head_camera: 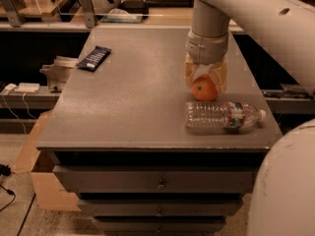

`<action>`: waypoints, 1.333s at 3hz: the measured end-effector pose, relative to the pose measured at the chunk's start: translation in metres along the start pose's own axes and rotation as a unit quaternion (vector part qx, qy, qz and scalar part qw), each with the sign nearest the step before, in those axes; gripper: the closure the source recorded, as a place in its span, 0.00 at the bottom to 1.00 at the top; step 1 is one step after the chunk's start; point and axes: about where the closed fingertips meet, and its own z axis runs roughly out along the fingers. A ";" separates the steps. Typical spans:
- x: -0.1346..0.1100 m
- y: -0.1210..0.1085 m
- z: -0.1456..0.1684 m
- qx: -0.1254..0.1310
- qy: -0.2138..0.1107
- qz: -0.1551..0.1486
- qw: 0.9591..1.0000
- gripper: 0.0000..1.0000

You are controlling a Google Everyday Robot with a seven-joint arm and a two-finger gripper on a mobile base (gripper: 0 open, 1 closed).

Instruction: Move orange near water bottle

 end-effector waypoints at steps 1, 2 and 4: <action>0.004 -0.003 0.009 -0.010 -0.005 -0.009 1.000 0.60; 0.005 -0.001 0.013 -0.016 -0.008 -0.012 1.000 0.40; 0.006 0.001 0.016 -0.027 -0.010 -0.020 0.999 0.04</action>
Offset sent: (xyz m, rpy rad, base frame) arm -0.0600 -0.0336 -0.0065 -0.1438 0.3047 0.0333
